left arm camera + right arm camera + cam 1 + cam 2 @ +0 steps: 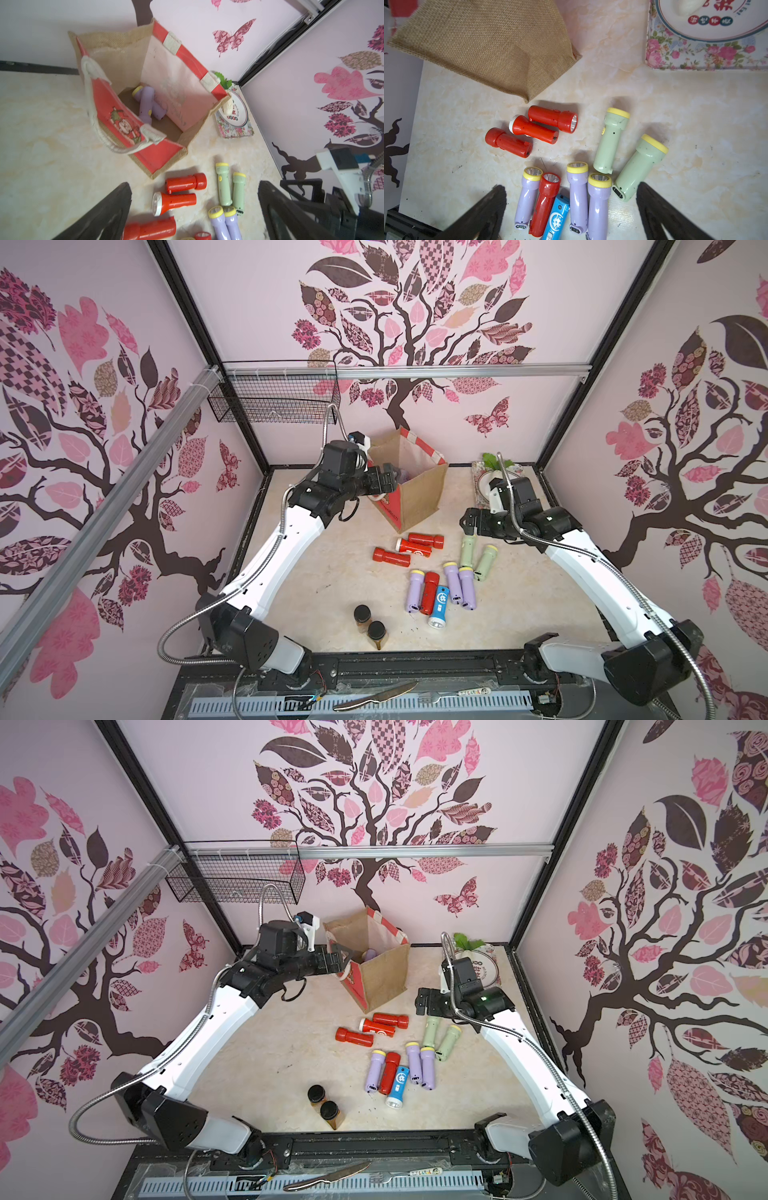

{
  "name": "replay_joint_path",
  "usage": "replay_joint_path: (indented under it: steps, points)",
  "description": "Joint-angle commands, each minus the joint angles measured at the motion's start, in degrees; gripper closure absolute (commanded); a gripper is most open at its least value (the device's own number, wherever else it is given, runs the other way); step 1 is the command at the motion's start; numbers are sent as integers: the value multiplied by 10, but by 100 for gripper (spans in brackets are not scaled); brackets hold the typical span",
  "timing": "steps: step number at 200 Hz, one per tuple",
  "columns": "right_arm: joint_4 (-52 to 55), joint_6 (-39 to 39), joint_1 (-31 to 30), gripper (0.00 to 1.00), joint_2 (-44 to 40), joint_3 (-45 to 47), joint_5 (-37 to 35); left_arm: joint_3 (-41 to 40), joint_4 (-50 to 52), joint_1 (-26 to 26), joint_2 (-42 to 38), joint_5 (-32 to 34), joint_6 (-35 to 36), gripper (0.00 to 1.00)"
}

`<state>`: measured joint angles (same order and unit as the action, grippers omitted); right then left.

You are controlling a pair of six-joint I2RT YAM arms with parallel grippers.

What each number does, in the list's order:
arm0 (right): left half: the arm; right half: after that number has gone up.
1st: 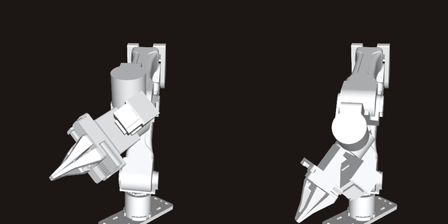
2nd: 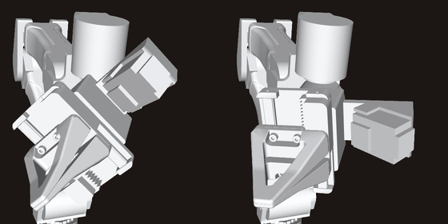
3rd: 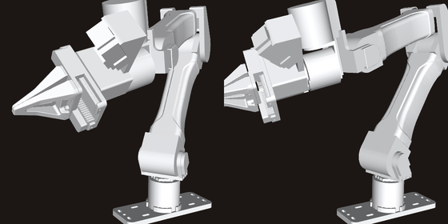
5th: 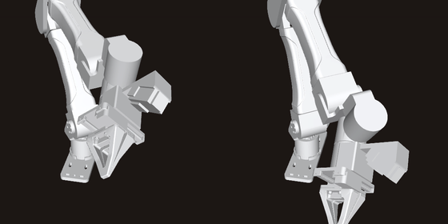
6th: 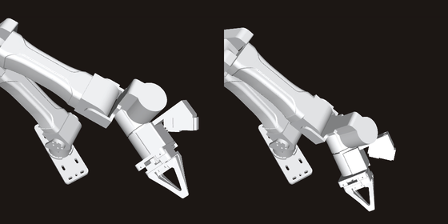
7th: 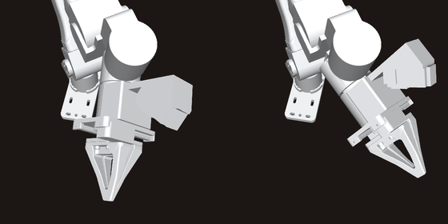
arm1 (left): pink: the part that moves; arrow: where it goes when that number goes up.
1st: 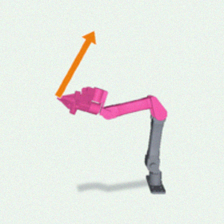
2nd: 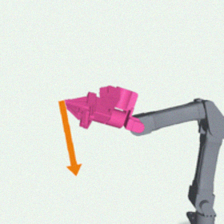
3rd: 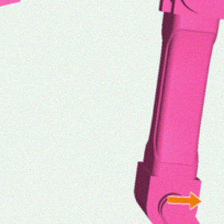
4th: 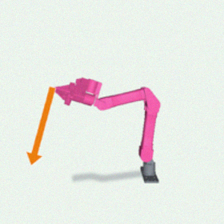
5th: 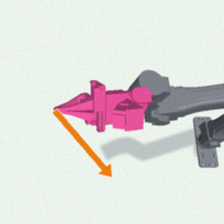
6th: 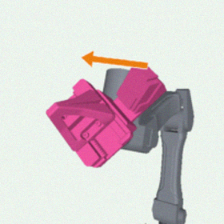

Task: Put the flashlights into the tote bags
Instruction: Pick up the flashlight from the center of the board.

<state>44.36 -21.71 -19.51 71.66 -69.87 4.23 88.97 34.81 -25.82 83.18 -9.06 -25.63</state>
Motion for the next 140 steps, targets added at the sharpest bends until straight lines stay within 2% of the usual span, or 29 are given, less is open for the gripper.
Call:
replay_joint_path:
  steps: [1,58,102,140]
  points:
    - [22,-16,20,0,0,11,5,-57,20,-1,-41,8,8,2]
    - [28,-34,54,0,18,49,18,-142,49,-1,-117,8,-2,2]
    - [16,-50,62,0,39,71,16,-193,57,-1,-156,7,-16,2]
    - [-12,-71,93,0,55,107,36,-225,61,-1,-182,16,-23,2]
